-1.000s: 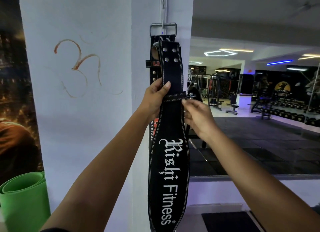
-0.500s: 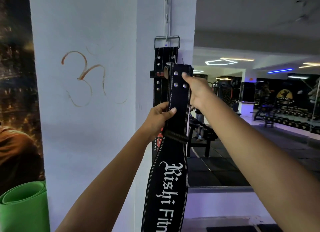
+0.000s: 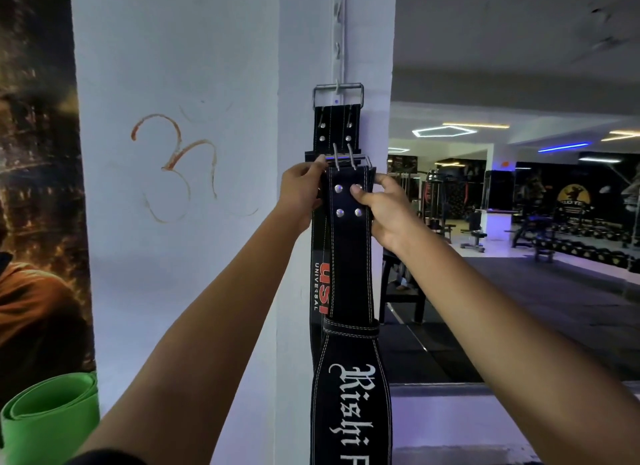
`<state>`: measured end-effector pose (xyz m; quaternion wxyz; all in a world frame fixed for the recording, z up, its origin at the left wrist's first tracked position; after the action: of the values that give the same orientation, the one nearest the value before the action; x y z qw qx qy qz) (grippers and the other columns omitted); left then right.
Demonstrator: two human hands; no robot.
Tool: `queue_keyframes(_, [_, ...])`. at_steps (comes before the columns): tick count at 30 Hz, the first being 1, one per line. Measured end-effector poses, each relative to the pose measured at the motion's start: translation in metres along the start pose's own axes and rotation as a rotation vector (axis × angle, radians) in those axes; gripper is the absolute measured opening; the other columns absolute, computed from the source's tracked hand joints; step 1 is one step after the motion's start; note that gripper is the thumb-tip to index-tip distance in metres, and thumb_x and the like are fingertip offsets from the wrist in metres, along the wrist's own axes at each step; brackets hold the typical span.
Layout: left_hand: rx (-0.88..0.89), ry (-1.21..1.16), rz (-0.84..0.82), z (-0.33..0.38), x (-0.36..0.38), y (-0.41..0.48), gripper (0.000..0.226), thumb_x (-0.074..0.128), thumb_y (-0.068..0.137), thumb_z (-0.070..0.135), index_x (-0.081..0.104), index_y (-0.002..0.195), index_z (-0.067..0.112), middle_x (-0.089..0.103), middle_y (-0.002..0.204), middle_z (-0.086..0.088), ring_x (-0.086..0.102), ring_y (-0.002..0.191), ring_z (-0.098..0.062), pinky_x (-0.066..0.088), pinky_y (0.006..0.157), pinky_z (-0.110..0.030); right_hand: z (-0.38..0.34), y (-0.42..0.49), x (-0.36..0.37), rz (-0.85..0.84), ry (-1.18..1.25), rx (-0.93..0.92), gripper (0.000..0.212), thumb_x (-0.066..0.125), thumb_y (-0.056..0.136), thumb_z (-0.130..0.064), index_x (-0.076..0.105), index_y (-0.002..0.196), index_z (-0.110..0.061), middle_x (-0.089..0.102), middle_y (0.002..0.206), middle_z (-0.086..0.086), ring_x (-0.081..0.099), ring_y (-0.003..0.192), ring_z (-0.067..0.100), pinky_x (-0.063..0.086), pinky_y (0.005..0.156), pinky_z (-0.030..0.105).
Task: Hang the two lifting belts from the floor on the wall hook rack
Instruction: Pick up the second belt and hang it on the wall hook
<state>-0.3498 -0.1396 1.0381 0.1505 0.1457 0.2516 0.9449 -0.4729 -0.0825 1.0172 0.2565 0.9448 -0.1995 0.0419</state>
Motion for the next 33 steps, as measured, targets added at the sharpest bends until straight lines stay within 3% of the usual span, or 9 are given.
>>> queue_keyframes(3, [-0.001,-0.125,0.024,-0.003,-0.001,-0.001,0.023,0.055,0.093,0.022,0.058,0.073,0.012,0.061,0.072,-0.003,0.06,0.06,-0.013,0.053,0.073,-0.037,0.002,0.0,0.0,0.01,-0.016,0.029,0.041,0.057,0.086,-0.001,0.036,0.118,-0.017,0.058,0.113,0.015,0.06,0.092,0.027,0.052,0.082,0.045])
queue_keyframes(7, [0.012,-0.188,0.096,-0.009,0.0,0.001,0.027,0.055,0.093,0.02,0.057,0.067,0.012,0.059,0.065,-0.001,0.057,0.05,-0.011,0.052,0.063,-0.037,0.004,0.003,-0.004,0.047,0.026,0.034,0.058,0.062,0.084,-0.006,0.027,0.127,-0.022,0.056,0.11,0.009,0.06,0.093,0.026,0.052,0.09,0.049])
queue_keyframes(11, [0.041,-0.228,0.159,-0.006,-0.003,0.01,0.029,0.054,0.093,0.016,0.057,0.065,0.012,0.057,0.064,-0.001,0.055,0.058,-0.014,0.051,0.07,-0.037,-0.018,0.008,0.012,-0.042,0.009,-0.007,0.021,0.049,0.092,-0.035,0.053,0.108,-0.021,0.063,0.09,-0.001,0.061,0.078,0.017,0.052,0.072,0.034])
queue_keyframes(15, [0.088,-0.213,0.149,0.008,-0.008,0.026,0.028,0.055,0.092,0.018,0.057,0.064,0.013,0.059,0.065,-0.001,0.055,0.059,-0.014,0.051,0.071,-0.036,-0.037,0.026,0.019,0.081,-0.033,-0.087,0.024,0.044,0.096,-0.03,0.06,0.085,-0.016,0.06,0.074,0.0,0.054,0.062,0.013,0.047,0.057,0.025])
queue_keyframes(18, [0.129,-0.167,0.095,0.022,-0.01,0.045,0.025,0.057,0.091,0.019,0.059,0.067,0.014,0.058,0.065,-0.001,0.054,0.057,-0.014,0.049,0.065,-0.032,-0.048,0.044,0.02,0.16,-0.06,-0.148,0.025,0.049,0.094,-0.026,0.061,0.074,-0.018,0.061,0.077,0.0,0.055,0.067,0.016,0.051,0.067,0.033])
queue_keyframes(23, [0.213,-0.122,0.074,0.045,-0.005,0.084,0.025,0.055,0.092,0.017,0.056,0.067,0.016,0.056,0.065,0.0,0.051,0.059,-0.015,0.046,0.072,-0.036,-0.066,0.08,0.025,0.18,-0.041,-0.217,0.023,0.054,0.092,-0.023,0.062,0.071,-0.018,0.058,0.071,-0.002,0.053,0.06,0.016,0.047,0.055,0.028])
queue_keyframes(27, [0.273,-0.068,0.11,0.059,0.001,0.124,0.029,0.056,0.09,0.019,0.056,0.061,0.016,0.057,0.063,-0.001,0.052,0.063,-0.02,0.047,0.072,-0.034,-0.083,0.118,0.029,0.206,-0.067,-0.272,0.024,0.055,0.091,-0.02,0.061,0.068,-0.018,0.06,0.075,0.0,0.056,0.077,0.025,0.049,0.066,0.038])
queue_keyframes(33, [0.388,-0.019,0.151,0.082,0.015,0.187,0.031,0.057,0.09,0.02,0.057,0.059,0.015,0.059,0.063,0.001,0.053,0.058,-0.014,0.046,0.063,-0.025,-0.108,0.189,0.028,0.272,-0.11,-0.368,0.028,0.06,0.084,-0.021,0.062,0.057,-0.019,0.065,0.077,0.008,0.062,0.078,0.031,0.054,0.083,0.056])
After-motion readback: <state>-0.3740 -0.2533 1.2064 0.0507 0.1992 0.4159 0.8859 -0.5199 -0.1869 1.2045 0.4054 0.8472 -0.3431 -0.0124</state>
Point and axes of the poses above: each hand's wrist, its own y-axis towards the middle knuckle, its own x-axis out of the palm, z = x × y, the point moved 8 cm from there along y, towards the middle knuckle
